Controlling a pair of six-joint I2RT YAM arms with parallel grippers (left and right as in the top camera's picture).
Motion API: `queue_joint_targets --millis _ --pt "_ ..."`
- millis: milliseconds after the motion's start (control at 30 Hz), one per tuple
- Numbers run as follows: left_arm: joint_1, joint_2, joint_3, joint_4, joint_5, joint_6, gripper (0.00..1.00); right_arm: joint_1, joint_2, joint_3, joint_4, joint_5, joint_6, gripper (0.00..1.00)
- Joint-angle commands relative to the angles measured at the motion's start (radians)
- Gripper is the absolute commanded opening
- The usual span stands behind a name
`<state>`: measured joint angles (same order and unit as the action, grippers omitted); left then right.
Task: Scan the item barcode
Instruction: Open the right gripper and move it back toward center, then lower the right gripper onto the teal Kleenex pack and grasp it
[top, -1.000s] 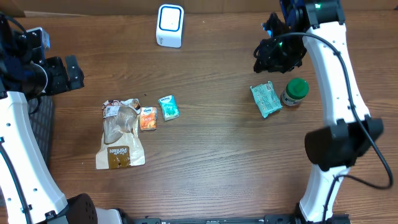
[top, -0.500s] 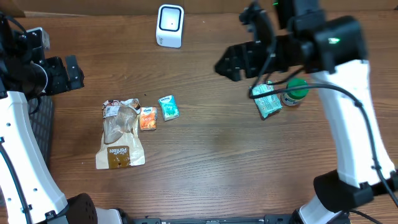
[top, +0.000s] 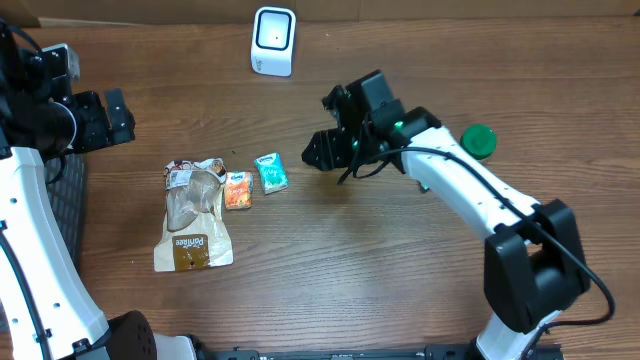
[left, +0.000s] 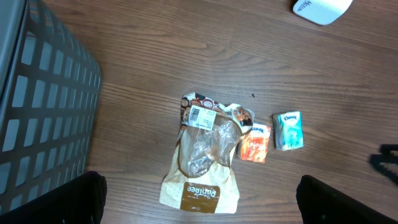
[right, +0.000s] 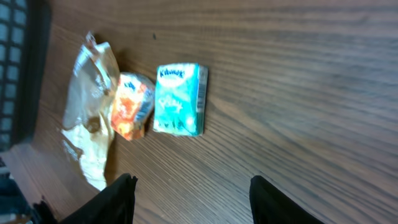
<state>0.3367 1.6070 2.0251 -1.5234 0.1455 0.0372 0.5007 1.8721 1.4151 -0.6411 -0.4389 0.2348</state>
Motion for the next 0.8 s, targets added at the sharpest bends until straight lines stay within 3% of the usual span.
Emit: queue_joint_targets --millis 0,167,300,433,467,500,533,600,667,700,733,767 --pt "0.008 0.003 0.012 0.002 0.003 0.023 1.0 0.041 0.024 -0.004 0.035 0.038 0.009 0.53" --pt "0.008 0.003 0.012 0.002 0.003 0.023 1.0 0.052 0.131 0.172 -0.091 0.038 -0.009 0.44" --pt "0.008 0.003 0.012 0.002 0.003 0.023 1.0 0.071 0.232 0.366 -0.234 0.045 -0.081 0.43" --pt "0.008 0.003 0.012 0.002 0.003 0.023 1.0 0.127 0.268 0.409 -0.243 0.087 -0.113 0.45" --pt "0.008 0.003 0.012 0.002 0.003 0.023 1.0 0.144 0.27 0.409 -0.228 0.086 -0.113 0.79" --pt "0.008 0.003 0.012 0.002 0.003 0.023 1.0 0.162 0.27 0.409 -0.213 0.086 -0.113 0.97" --pt "0.008 0.003 0.012 0.002 0.003 0.023 1.0 0.175 0.27 0.408 -0.203 0.086 -0.113 0.99" --pt "0.008 0.003 0.012 0.002 0.003 0.023 1.0 0.205 0.271 0.399 -0.172 0.087 -0.113 0.86" --pt "0.008 0.003 0.012 0.002 0.003 0.023 1.0 0.222 0.274 0.381 -0.136 0.091 -0.113 0.62" --pt "0.008 0.003 0.012 0.002 0.003 0.023 1.0 0.229 0.276 0.373 -0.121 0.101 -0.113 0.44" --pt "0.008 0.003 0.012 0.002 0.003 0.023 1.0 0.237 0.283 0.368 -0.102 0.113 -0.113 0.33" --pt "0.008 0.003 0.012 0.002 0.003 0.023 1.0 0.243 0.294 0.364 -0.086 0.122 -0.112 0.29"
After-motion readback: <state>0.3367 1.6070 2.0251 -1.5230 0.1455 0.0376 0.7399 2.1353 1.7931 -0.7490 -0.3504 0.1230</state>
